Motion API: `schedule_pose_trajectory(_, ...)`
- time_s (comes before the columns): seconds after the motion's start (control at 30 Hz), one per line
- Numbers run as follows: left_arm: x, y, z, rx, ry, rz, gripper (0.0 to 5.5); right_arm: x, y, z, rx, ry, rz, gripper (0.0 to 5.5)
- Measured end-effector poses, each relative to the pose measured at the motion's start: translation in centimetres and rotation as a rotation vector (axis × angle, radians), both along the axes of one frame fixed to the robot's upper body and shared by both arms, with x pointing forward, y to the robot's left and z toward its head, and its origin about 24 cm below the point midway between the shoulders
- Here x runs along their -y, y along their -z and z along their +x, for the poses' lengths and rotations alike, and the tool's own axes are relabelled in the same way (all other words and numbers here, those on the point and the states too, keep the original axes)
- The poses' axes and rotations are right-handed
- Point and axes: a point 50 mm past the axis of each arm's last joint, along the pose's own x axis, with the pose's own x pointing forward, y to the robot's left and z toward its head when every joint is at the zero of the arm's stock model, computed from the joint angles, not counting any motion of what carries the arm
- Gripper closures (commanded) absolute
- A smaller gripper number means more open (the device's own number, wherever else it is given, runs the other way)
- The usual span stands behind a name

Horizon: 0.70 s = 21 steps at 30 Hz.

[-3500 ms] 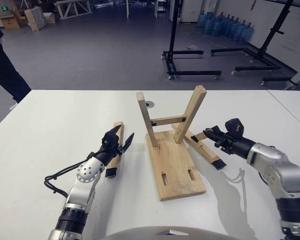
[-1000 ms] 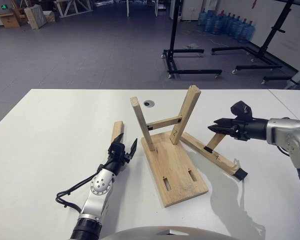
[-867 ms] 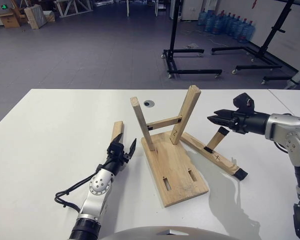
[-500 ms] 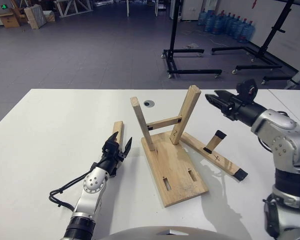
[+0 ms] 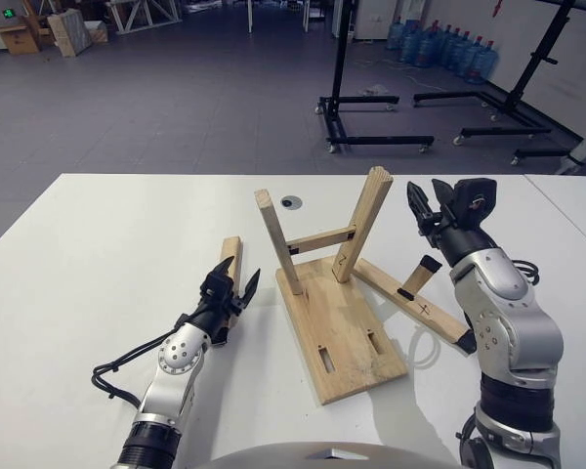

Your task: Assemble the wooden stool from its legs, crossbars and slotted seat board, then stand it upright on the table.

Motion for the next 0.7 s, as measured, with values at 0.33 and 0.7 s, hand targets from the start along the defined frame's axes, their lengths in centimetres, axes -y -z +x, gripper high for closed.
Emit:
schedule_pose_trajectory(0.33,-0.2,-0.3,0.0,-0.004,0.031,0.014,2.3,-0.3,0.9,0.3,-0.002,0.006,-0.025,3.38)
schedule_pose_trajectory(0.7,0.2,-0.3,0.0,-0.017,0.066,0.009,2.3,0.6,4.6,1.8,-0.025,0.072,0.062,3.38)
